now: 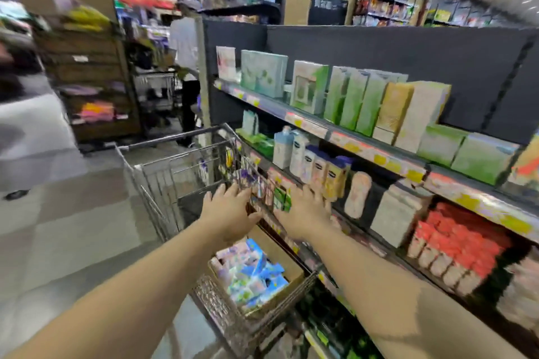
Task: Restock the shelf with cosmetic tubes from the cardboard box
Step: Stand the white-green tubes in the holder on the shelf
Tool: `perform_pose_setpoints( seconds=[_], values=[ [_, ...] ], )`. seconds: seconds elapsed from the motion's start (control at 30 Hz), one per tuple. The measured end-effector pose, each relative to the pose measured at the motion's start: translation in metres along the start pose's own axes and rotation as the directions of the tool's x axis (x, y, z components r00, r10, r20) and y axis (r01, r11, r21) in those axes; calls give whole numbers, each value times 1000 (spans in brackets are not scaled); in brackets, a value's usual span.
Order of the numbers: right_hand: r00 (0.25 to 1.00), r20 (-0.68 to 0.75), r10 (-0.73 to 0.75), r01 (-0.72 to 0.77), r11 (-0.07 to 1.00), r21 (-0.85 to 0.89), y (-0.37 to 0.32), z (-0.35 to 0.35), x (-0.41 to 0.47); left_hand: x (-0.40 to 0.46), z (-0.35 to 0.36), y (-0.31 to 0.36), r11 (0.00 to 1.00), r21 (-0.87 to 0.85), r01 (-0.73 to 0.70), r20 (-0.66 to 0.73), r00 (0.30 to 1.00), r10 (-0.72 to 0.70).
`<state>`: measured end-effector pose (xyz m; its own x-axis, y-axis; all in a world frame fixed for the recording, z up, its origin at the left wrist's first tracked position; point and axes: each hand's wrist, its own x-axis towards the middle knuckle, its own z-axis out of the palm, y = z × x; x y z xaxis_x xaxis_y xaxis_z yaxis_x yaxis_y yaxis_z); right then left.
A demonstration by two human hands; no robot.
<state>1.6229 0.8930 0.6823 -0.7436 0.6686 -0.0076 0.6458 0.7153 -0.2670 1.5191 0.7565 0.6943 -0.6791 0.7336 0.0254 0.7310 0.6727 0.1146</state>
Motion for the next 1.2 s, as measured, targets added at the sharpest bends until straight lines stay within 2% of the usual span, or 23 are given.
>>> perform_pose_setpoints(
  seconds=[0.23,0.43,0.53,0.7,0.87,1.07,1.2],
  values=[
    [994,110,-5,-1,998,58,-27,64,98,85,38,-55,997,-3,80,93,992,-80],
    [983,180,32,-47,996,81,-20,101,169,171,68,-76,998,5,60,168,984,-60],
    [974,209,83,-100,992,74,-5,111,191,209,93,-81,1000,3,13,236,972,-14],
    [950,221,220,-242,968,74,19,149,221,267,150,-87,987,21,-160,308,940,146],
    [867,302,395,-440,893,94,35,197,217,303,219,-94,946,-49,-320,503,810,300],
    [689,425,587,-678,729,93,35,262,193,314,292,-112,883,-152,-443,646,632,428],
    [594,500,630,-766,633,113,25,302,176,297,343,-118,898,-222,-379,771,496,400]
  ],
)
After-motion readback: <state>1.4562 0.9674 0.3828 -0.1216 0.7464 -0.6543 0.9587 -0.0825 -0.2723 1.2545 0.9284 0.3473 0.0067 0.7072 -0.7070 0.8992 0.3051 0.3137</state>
